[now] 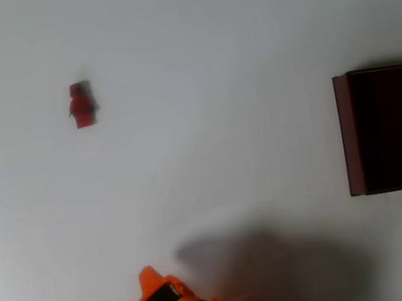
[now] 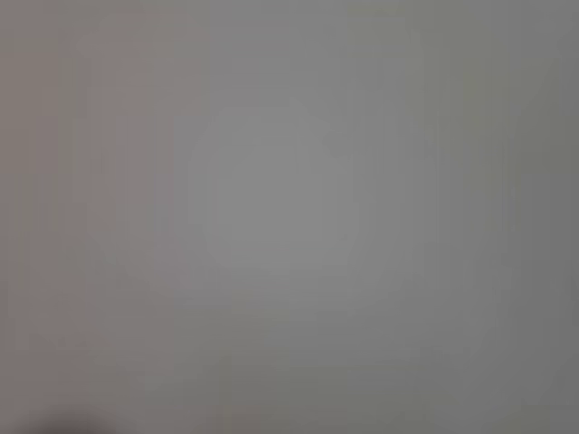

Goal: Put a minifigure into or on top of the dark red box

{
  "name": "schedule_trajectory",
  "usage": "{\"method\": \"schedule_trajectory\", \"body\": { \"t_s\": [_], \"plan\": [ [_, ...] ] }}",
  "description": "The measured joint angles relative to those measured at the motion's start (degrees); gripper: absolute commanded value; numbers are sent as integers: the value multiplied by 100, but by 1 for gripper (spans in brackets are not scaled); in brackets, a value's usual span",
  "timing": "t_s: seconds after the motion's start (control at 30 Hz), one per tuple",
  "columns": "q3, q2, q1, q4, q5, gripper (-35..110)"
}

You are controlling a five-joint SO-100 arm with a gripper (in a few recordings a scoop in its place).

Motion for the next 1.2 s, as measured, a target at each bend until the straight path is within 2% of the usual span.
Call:
{"method": "schedule_trajectory", "body": {
  "t_s": [0.83, 1.07, 1.2],
  "plan": [
    [0, 0, 0, 0, 0, 0],
    [0, 0, 0, 0, 44, 9],
    [0, 0, 0, -202, 923, 11]
  ]
}}
